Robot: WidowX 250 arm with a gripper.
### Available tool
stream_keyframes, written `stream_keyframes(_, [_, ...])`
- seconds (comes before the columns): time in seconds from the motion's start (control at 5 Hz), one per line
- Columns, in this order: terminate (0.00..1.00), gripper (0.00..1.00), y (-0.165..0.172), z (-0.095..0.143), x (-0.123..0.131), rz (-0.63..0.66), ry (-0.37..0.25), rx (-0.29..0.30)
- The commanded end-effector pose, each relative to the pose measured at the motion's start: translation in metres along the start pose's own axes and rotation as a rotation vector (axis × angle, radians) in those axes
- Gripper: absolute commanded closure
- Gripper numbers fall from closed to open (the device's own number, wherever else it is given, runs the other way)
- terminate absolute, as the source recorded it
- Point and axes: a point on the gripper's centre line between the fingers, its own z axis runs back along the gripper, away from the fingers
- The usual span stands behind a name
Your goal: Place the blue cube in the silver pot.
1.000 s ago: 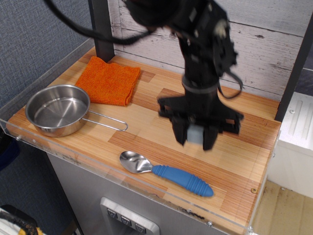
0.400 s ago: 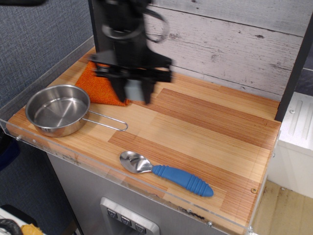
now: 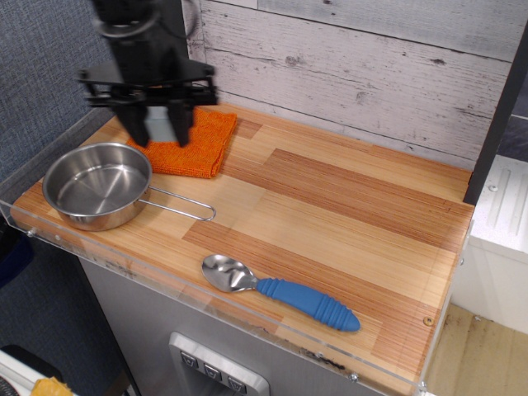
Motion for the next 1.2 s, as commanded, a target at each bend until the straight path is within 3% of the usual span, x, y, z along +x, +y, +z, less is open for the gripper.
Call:
stream_keyframes(0.0, [0.0,1.0,0.046,0.006,0.005,0.08,-0.047,0.08])
stream_keyframes(0.2, [0.0,1.0,0.059,-0.004,-0.001,0.09,-0.042,0.123])
stream_keyframes(1.0, [0.0,1.0,0.086,-0.042,-0.012,0.083,0.032,0.159])
